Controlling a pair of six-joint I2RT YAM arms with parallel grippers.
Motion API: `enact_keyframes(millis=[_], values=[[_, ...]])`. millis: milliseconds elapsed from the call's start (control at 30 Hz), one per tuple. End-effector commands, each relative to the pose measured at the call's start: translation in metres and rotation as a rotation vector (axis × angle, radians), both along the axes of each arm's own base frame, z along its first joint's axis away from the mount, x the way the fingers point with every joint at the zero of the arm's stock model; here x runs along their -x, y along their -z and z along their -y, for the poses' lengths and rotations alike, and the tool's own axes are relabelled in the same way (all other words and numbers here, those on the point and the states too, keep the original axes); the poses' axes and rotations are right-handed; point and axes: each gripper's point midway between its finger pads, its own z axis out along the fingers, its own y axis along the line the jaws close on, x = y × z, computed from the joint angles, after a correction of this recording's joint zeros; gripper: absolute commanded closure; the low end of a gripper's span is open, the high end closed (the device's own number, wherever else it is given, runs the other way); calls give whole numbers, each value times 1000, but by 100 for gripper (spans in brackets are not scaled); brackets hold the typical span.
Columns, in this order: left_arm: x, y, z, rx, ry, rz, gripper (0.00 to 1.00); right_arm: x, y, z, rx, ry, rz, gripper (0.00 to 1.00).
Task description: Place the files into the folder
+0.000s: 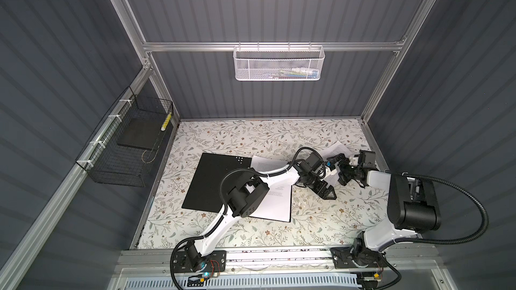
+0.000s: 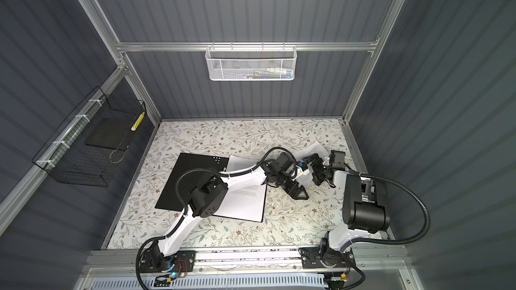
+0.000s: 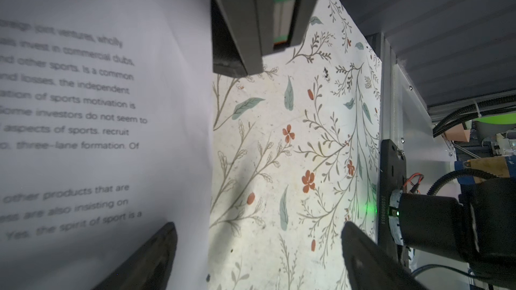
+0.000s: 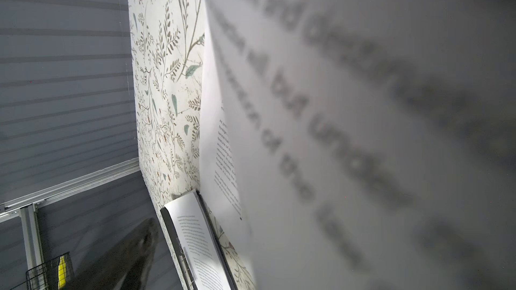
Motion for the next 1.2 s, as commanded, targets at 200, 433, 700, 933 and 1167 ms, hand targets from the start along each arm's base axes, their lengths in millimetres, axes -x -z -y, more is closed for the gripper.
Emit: enact_keyframes(millis=[200, 433, 700, 933, 1167], values=[[30, 91, -52, -302, -28, -136, 7, 26, 18, 17, 91, 114, -67, 1], [32, 92, -50, -295, -27, -151, 7, 31, 11, 12, 99, 78, -14, 1], [32, 86, -50, -283, -31, -145, 7, 28, 15, 15, 69, 124, 10, 7], [31, 83, -49, -271, -35, -148, 7, 40, 17, 22, 52, 188, 16, 35], [29, 79, -45, -257, -36, -147, 7, 51, 16, 23, 79, 193, 16, 58]])
